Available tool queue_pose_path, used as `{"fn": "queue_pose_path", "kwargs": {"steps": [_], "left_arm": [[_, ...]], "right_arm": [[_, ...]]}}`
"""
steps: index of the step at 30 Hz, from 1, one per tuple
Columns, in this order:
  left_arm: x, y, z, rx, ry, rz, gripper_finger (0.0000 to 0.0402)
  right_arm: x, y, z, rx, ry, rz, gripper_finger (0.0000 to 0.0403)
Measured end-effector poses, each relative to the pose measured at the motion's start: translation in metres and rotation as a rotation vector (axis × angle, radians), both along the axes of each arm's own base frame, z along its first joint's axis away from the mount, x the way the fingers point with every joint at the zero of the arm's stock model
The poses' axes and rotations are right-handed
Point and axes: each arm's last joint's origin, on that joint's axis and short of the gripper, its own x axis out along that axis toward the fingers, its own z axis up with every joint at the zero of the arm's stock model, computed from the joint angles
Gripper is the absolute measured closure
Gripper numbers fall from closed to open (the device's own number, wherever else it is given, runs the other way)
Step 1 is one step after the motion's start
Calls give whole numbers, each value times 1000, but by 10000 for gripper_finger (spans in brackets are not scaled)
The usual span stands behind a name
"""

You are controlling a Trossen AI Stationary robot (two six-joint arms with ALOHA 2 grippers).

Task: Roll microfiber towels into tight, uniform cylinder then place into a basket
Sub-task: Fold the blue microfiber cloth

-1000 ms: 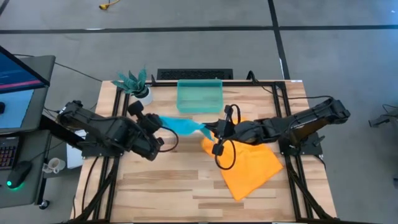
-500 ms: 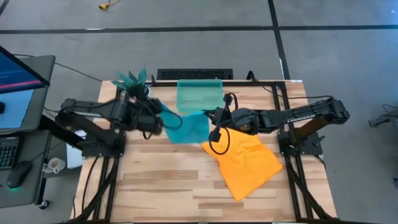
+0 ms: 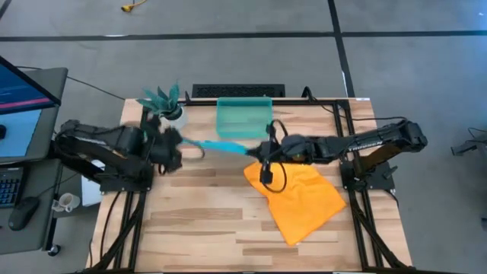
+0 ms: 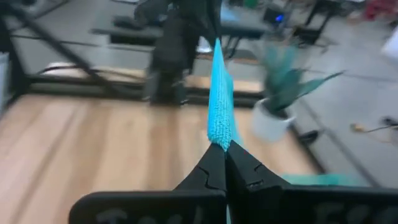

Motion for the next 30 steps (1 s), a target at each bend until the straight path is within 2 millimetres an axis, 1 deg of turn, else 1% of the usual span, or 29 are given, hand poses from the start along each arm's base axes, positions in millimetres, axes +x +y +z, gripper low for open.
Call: {"fn": "queue_pose_path", "kwargs": {"steps": [3, 7, 11, 14, 17, 20, 23, 27, 30], "left_arm": [[0, -29, -25, -97, 5, -66, 401], [2, -66, -50, -160, -7, -134, 401], [0, -99, -59, -193, -44, -181, 401], [-1, -117, -59, -197, -62, -242, 401], [-1, -125, -56, -181, -66, -256, 401], [-2, -127, -43, -168, -71, -264, 401], [-4, -125, -29, -128, -78, -270, 401], [-8, -119, -7, -78, -98, -260, 401], [-10, -118, 8, -121, -128, -246, 401]], "right_arm": [[-8, 20, -23, 74, 49, 37, 396], [-21, 45, -50, 184, 119, 72, 395], [-33, 65, -65, 274, 149, 96, 395], [-38, 73, -70, 312, 144, 105, 395], [-36, 75, -66, 331, 100, 110, 395], [-31, 72, -56, 314, -2, 134, 394], [-25, 71, -41, 280, -57, 149, 394], [-20, 73, -18, 282, -118, 163, 394], [-20, 80, -7, 295, -145, 191, 394]]}}
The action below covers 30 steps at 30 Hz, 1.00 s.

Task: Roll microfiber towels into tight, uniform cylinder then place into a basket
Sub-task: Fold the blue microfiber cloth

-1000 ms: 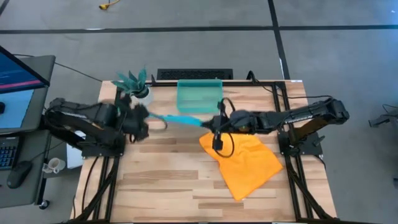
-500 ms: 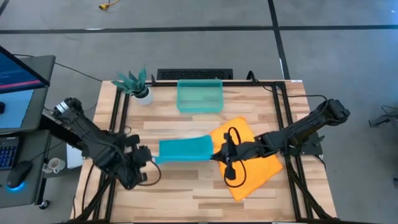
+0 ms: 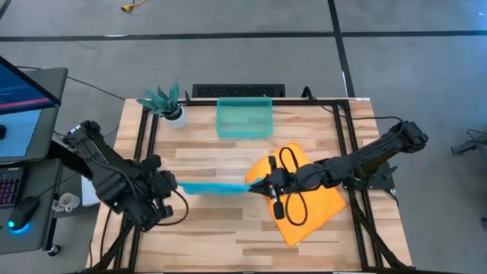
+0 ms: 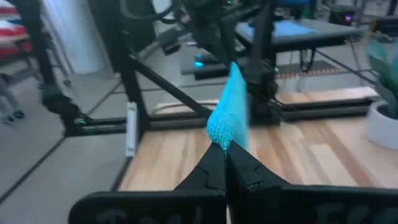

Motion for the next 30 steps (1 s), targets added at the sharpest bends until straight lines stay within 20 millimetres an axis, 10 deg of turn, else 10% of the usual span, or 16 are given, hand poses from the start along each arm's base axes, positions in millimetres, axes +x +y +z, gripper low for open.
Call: {"fn": "queue_pose_path", "kwargs": {"steps": [17, 30], "left_arm": [[-9, -18, 34, -476, 38, 195, 401], [-35, -64, 32, -718, 92, 218, 401]], "right_arm": [[-18, 44, 13, 286, 11, 38, 394], [23, 93, -3, 348, 30, 93, 394]]}}
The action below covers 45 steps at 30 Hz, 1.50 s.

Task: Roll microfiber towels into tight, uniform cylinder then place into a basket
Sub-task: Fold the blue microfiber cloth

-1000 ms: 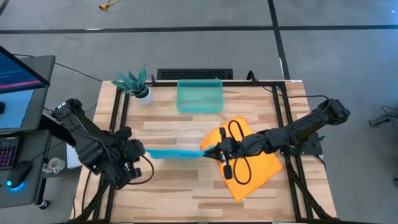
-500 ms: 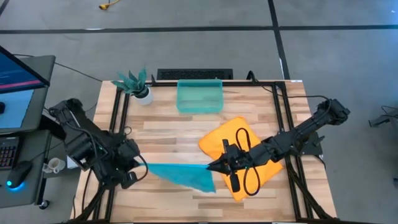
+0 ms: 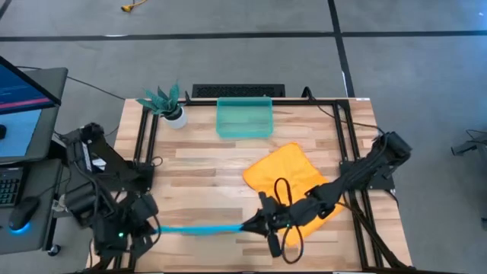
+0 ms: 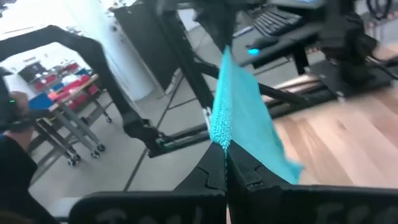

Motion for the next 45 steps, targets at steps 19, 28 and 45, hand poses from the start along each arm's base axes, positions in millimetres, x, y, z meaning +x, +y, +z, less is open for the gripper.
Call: {"fn": "queue_pose_path", "kwargs": {"steps": [19, 28, 45], "left_arm": [[-9, 10, -8, 214, -47, 64, 401], [5, 30, -73, 527, 5, 69, 401], [18, 58, -169, 753, 46, -4, 401]], "right_arm": [[11, 2, -3, -347, 240, -86, 393], [39, -41, -55, -446, 512, -291, 393], [61, -95, -100, -738, 726, -321, 395]]}}
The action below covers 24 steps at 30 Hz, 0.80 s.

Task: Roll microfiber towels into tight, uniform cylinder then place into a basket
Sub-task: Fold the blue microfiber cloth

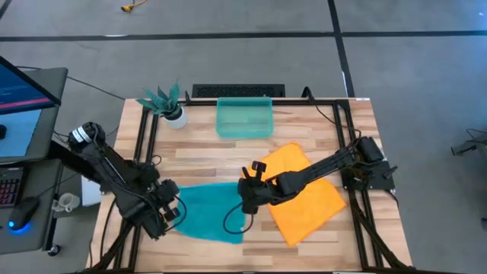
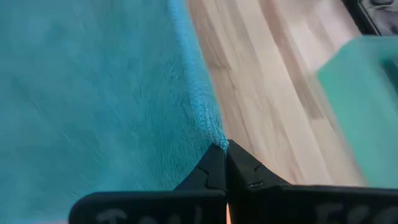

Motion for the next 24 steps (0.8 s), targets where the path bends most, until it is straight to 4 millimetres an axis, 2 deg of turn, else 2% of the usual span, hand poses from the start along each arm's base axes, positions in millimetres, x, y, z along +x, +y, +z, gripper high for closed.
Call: {"fn": "queue_pose_path", "kwargs": {"steps": [5, 12, 14, 21, 24], "left_arm": [[2, 9, -12, 79, 20, -55, 401], [9, 19, -13, 146, 54, -85, 401], [10, 19, -13, 138, 72, -97, 401], [6, 8, -15, 93, 78, -176, 401], [5, -1, -16, 51, 65, -243, 401]], "right_arm": [[2, -6, -9, -75, 69, 54, 394], [6, -22, -8, -90, 76, 23, 395], [5, -17, -7, -73, 55, 19, 394], [-6, 22, -7, -50, 16, 62, 394], [-5, 31, -18, -98, 56, 128, 394]]}}
